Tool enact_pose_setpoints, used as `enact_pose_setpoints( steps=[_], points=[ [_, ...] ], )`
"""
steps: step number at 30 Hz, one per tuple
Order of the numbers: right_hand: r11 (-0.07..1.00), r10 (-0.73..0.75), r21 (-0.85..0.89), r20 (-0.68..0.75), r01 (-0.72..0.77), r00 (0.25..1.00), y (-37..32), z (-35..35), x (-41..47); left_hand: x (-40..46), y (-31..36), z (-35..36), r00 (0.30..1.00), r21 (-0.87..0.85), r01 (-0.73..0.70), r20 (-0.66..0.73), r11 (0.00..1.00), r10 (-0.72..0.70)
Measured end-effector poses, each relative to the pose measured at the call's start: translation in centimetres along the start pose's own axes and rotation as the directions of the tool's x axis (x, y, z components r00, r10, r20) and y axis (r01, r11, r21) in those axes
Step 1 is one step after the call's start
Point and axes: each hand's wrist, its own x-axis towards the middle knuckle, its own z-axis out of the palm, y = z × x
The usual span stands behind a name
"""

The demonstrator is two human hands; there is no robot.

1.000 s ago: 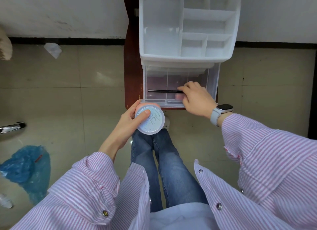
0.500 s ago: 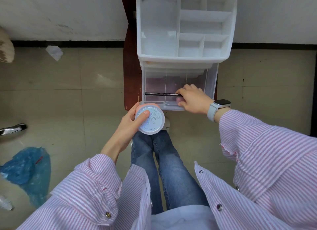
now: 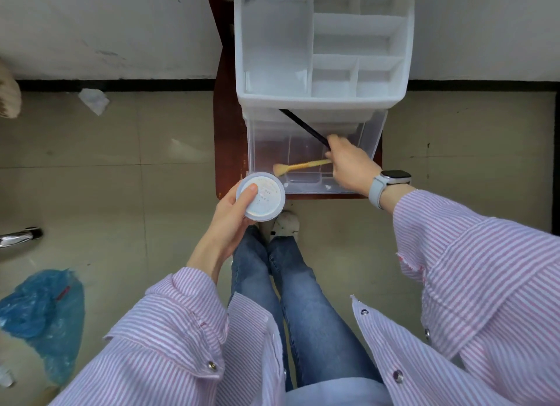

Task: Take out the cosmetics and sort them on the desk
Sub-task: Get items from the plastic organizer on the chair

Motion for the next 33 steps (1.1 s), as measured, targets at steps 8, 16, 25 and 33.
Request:
enact_pose_setpoints(
  steps=[8, 16, 25, 33],
  points=[
    [0.996, 0.033, -0.082, 0.015, -0.032, 0.999, 0.7, 1.1, 1.3, 1.0, -0.1, -0.9, 0.998, 0.07, -0.014, -0.053, 0.997, 0.017],
    [0.998, -0.003, -0.068, -0.036, 0.001, 0.999, 1.4, 2.3, 2.2, 3.0, 2.0, -0.7, 0.982, 0.532, -0.187, 0.094, 0.826, 0.162],
    [0.999, 0.006, -0.041, 0.063, -0.003, 0.998, 2.2, 6.2, 2.1, 5.3, 0.7, -1.6, 0.977, 0.644, -0.207, 0.09, 0.737, 0.196],
    [0.999, 0.05, 0.014, -0.045, -0.049, 0.998, 2.6, 10.6, 2.4, 8.4, -1.2, -3.7, 0.958, 0.733, -0.266, 0.125, 0.626, 0.259]
  ],
)
